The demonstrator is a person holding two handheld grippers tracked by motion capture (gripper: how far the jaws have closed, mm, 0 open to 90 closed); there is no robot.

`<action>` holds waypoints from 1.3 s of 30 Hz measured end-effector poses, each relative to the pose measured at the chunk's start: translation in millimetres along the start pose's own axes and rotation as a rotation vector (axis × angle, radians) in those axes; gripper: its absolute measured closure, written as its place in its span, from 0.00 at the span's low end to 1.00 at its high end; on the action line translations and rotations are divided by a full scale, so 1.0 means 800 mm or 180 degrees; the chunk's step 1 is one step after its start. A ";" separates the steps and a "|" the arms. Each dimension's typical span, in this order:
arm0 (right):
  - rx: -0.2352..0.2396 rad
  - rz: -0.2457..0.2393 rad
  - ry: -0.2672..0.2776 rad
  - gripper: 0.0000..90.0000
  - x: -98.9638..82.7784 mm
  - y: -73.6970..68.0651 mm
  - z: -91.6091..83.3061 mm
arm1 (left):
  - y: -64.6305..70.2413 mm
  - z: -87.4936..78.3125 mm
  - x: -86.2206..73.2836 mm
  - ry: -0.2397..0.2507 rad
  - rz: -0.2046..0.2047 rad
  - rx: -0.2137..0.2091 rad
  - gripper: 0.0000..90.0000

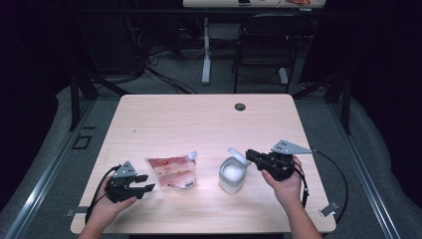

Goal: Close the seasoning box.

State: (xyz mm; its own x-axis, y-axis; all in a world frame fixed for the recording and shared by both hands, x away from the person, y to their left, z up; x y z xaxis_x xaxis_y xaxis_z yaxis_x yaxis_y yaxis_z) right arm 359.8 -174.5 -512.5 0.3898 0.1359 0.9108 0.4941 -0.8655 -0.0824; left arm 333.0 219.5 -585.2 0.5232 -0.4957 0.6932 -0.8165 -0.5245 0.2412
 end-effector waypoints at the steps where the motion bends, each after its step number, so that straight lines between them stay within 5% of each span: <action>1: 0.0027 -0.0057 -0.0010 0.92 -0.001 -0.005 0.000 | 0.000 0.000 0.000 -0.0005 0.0003 0.0000 0.59; 13: 0.0195 -0.0225 -0.0020 0.91 -0.003 -0.038 0.003 | 0.000 0.000 0.000 -0.0028 0.0017 -0.0016 0.59; 39: 0.0237 -0.0264 0.0101 0.89 0.011 -0.040 -0.013 | 0.002 -0.007 0.005 0.0065 -0.0001 -0.0008 0.58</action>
State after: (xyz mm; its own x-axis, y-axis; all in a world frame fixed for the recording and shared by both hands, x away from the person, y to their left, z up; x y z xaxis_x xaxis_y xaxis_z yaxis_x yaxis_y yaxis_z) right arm 339.1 -150.3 -497.9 0.3211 0.1891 0.9280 0.5804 -0.8136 -0.0350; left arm 332.6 220.3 -578.2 0.5183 -0.4813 0.7069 -0.8171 -0.5228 0.2431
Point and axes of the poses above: each handheld gripper's, and its own axes: z roughly forward along the jaws, x roughly out of its top, y roughly to its right, the point moved 6 cm from there along z, roughly forward along the jaws, and after that the axes turned 14 degrees about -x, right-handed, at the moved point
